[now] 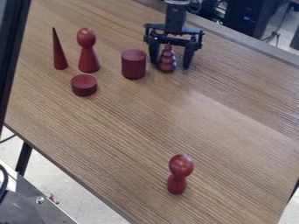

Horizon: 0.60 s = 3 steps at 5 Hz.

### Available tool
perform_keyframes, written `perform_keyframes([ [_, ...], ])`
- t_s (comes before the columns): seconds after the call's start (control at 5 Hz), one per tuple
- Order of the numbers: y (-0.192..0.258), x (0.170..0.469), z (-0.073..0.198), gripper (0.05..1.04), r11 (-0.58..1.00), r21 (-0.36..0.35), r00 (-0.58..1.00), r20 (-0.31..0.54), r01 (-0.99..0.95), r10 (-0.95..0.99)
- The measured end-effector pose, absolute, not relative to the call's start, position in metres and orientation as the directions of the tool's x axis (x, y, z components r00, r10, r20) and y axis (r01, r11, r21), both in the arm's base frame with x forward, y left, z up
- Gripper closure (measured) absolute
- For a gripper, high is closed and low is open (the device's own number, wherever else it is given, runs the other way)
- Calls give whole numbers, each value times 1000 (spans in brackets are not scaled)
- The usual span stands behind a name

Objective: Move the cone to the left

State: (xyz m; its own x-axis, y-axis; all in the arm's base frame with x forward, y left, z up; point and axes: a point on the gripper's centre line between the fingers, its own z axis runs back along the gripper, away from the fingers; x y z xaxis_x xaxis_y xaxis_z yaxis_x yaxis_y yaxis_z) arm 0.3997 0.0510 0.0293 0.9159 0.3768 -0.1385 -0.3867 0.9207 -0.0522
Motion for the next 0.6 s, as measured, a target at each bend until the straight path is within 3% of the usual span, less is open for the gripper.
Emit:
perform_keyframes([
  [0.2,53,414,49,84,923,-75,925,-82,-377,371],
  [0.4,60,435,88,84,923,-86,926,-1,-375,376],
  [0.6,61,436,91,84,925,-65,927,11,-374,375],
])
